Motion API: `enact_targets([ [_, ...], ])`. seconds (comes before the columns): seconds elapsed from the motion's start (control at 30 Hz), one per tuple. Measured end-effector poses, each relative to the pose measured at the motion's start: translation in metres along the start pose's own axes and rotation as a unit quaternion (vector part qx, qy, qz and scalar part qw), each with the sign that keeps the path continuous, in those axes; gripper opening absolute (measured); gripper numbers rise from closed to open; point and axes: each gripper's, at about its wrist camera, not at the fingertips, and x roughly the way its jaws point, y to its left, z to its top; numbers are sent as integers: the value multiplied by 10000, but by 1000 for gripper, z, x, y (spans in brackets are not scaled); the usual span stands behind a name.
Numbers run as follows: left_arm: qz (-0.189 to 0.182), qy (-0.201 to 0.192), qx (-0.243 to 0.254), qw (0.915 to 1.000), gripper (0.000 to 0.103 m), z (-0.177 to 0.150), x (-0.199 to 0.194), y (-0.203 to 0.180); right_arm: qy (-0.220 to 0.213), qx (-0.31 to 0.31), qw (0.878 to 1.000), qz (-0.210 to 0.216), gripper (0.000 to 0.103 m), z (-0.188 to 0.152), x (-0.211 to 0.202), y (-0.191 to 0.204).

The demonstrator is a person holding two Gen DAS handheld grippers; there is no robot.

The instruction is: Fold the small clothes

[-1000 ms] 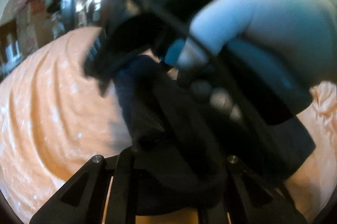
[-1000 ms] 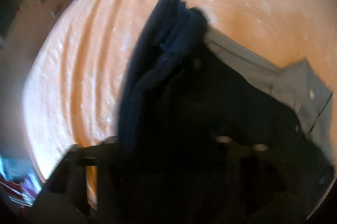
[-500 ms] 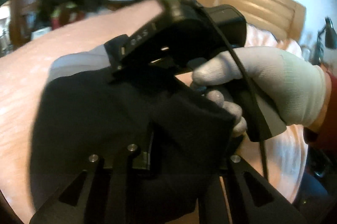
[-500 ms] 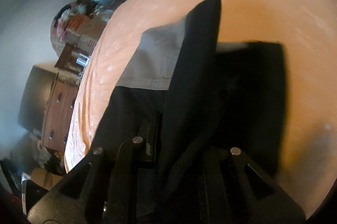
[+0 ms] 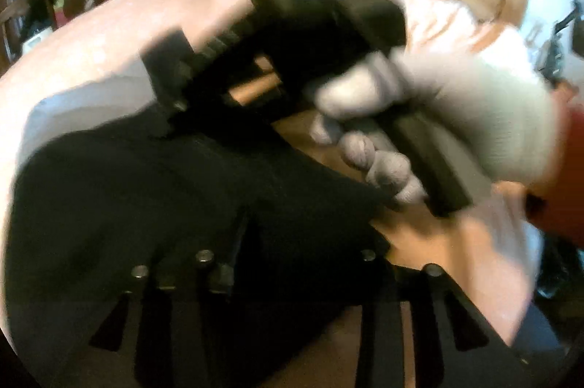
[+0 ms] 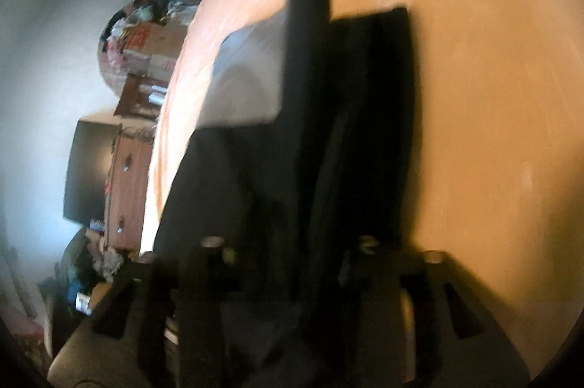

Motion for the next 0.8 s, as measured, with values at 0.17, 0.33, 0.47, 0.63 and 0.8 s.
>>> enact_targets([
  [0.17,166,-880,-509,9947,42,-46,-119,26,81,-11,9999,68,47,-48,-20,8],
  [0.33,873,-1083,-1132,9838,53,-101,-178,86,42,-55,10000,14,47,-69,-22,14],
  [0.47,804,-718,-1354,9849,53,-122,-170,112,-131,29,9999,31,22,-81,-19,14],
  [0.63,728,-510,-1235,9884,53,-102,-130,107,-456,383,9970,488,3,-96,-35,-6],
  [0.8,1340,-267,-1226,9830,29,-99,-111,131,-511,366,9977,265,2,-94,-35,-18],
])
